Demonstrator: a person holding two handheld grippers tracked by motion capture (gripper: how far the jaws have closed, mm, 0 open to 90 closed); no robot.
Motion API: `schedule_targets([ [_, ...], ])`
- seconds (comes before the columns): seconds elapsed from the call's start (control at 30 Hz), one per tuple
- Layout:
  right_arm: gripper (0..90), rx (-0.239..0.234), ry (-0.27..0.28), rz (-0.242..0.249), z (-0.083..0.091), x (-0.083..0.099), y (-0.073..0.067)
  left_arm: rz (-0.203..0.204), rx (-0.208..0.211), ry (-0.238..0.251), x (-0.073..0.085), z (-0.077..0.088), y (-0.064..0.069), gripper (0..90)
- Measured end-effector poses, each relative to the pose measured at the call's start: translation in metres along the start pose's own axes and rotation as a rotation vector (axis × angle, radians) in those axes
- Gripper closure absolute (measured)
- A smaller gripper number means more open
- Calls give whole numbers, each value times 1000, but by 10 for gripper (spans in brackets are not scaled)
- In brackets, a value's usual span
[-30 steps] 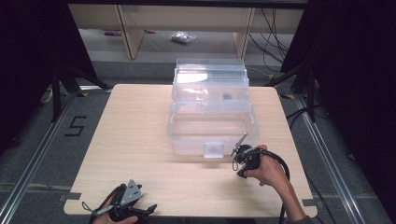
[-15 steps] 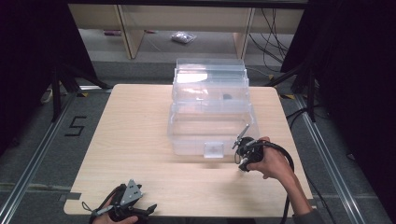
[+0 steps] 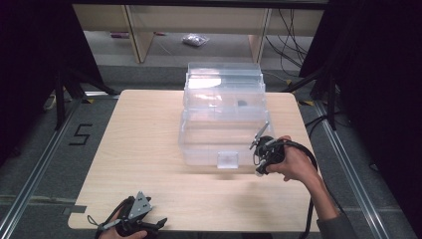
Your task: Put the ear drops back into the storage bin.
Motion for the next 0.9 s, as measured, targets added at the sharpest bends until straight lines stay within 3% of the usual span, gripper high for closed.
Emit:
schedule_targets([
  [0.13,600,20,-9,-19,14,-1,4,1,2,-3,1,0,0,150],
  [0.23,600,8,12,12,24,-5,6,4,3,1,0,0,1,150],
  [0.27,601,3,13,-20,29,-6,5,3,2,-1,0,0,0,150],
  [0.3,601,0,20,-13,31,-7,6,4,1,-1,0,0,0,150],
  [0.43,601,15,48,-6,41,-12,15,1,2,-3,0,0,0,150],
  [0.83,601,30,42,-36,63,-26,45,-3,2,-12,1,0,-1,150],
  [0.9,601,28,39,-62,63,-29,49,-1,2,-7,1,0,0,150],
])
Point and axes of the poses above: each handheld gripper's, and its own axes: z roughly backward along the jaws, x roughly out of its underside, y roughly to its right, the point moved 10 cm from there along -z, roughly forward along the jaws, and after that the axes turned 9 degrees about z, right-handed, at the moved point
